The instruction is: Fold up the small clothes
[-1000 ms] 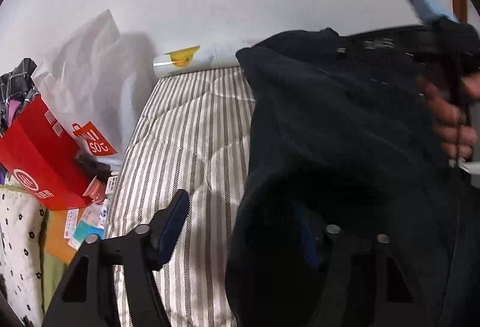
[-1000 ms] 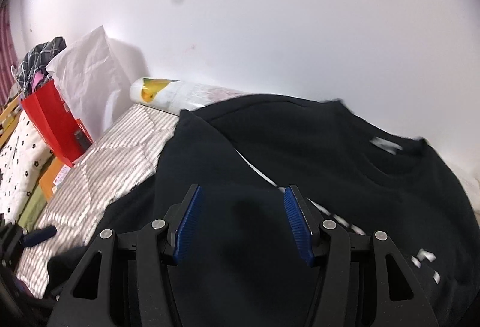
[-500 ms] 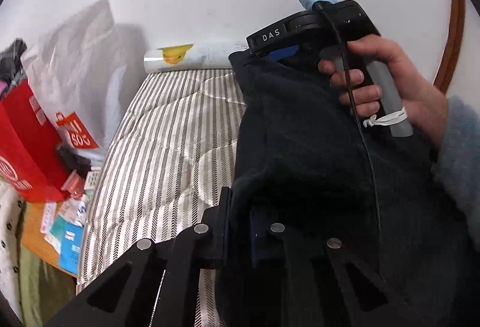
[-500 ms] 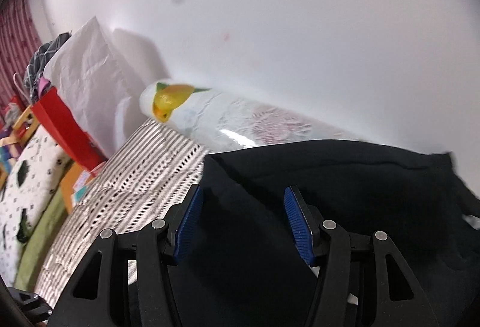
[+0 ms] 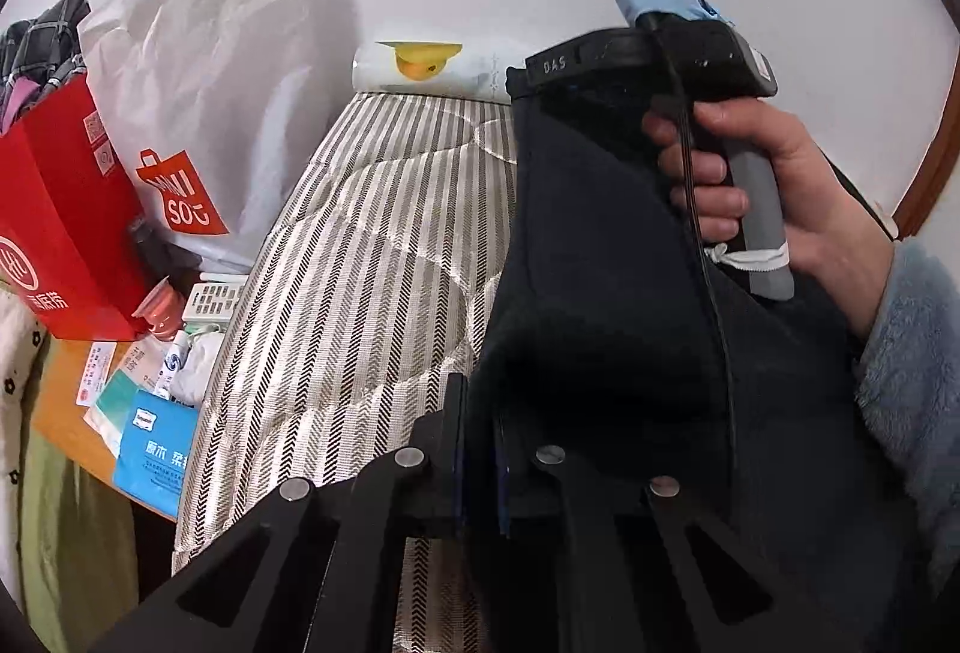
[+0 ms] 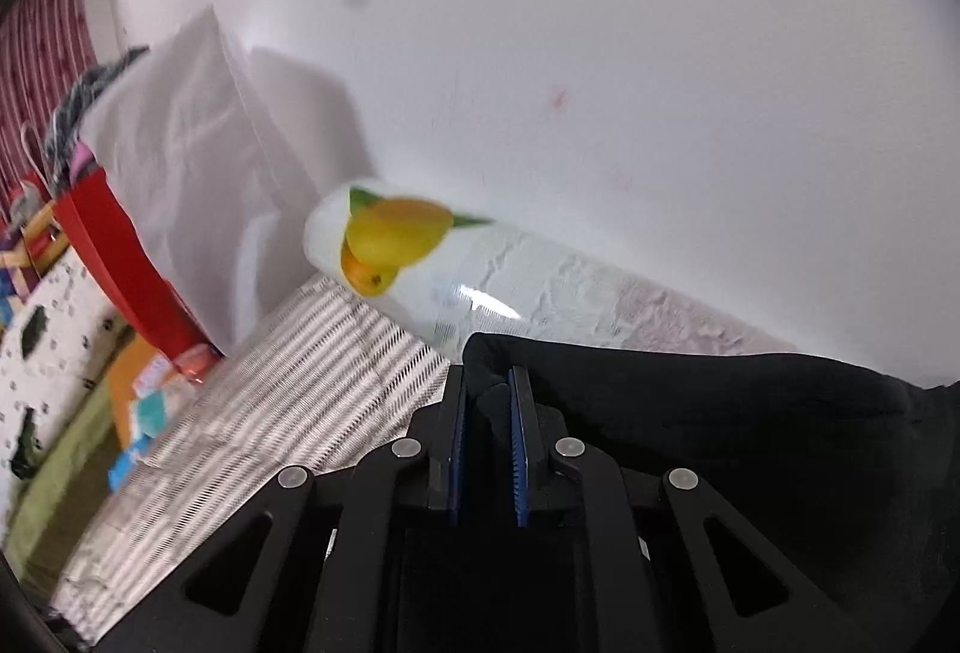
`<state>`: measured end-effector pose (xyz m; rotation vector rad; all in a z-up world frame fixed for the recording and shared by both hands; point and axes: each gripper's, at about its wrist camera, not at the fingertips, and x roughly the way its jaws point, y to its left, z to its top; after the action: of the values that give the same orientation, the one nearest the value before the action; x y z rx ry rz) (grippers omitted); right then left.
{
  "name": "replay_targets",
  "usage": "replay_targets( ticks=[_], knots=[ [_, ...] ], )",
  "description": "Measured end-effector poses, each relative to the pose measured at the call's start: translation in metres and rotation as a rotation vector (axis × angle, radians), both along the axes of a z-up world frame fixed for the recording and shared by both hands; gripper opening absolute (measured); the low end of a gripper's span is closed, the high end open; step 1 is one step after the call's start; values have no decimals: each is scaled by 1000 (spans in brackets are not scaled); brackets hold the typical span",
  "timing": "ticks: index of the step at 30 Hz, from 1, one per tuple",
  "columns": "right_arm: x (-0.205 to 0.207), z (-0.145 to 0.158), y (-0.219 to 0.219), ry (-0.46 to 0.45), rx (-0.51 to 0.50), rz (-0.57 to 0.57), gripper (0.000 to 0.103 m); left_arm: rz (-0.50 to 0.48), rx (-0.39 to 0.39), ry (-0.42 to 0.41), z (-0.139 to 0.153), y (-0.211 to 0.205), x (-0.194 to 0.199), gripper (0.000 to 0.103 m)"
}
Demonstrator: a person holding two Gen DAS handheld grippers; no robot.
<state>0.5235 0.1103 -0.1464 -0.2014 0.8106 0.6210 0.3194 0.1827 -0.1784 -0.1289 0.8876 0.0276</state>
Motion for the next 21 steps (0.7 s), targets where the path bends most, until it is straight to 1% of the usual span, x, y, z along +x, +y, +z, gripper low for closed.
replay_targets(
  ticks=[1, 2, 3, 4, 5, 6, 8, 10, 12, 13, 14, 15, 18, 19, 21],
  knots=[
    [-1, 1, -1, 2, -1, 1, 14, 2, 5, 0, 0, 0, 0, 10],
    [-1, 1, -1, 7, 3, 3, 17, 1, 4, 1, 1, -1, 0, 10],
    [-2, 5, -4, 14, 6, -4, 23, -1, 3, 1, 1, 0, 0, 10],
    [-4, 11, -13, 24, 20, -10, 27, 1, 0, 2, 1, 0, 0, 11],
    [-5, 15, -20, 26, 37, -19, 39, 1, -6, 2, 2, 1, 0, 11],
    [-10, 22, -30, 16, 48, -43, 48, 1, -9, 1, 3, 1, -1, 11],
    [-21, 36, -52, -10, 50, -86, 50, -2, -17, -10, 7, 2, -2, 11],
    [-40, 50, -79, -28, 37, -135, 51, 7, -26, -25, 12, 3, -5, 17],
    [-65, 62, -107, -40, 17, -196, 51, 11, -28, -55, 18, 2, -9, 31],
    [-76, 67, -115, -45, 7, -221, 51, 15, -22, -73, 21, 2, -10, 34],
    [-90, 73, -133, -50, 2, -247, 51, 17, -11, -86, 24, 0, -12, 41],
    [-107, 78, -152, -56, 5, -284, 51, 13, 1, -94, 27, -2, -14, 42],
    [-155, 91, -213, -41, 21, -376, 51, -8, 23, -125, 40, -10, -20, 42],
    [-172, 92, -232, -38, 14, -409, 51, -19, 21, -145, 46, -14, -24, 42],
    [-205, 98, -280, -66, -16, -518, 51, -29, 34, -164, 57, -22, -32, 42]
  ],
)
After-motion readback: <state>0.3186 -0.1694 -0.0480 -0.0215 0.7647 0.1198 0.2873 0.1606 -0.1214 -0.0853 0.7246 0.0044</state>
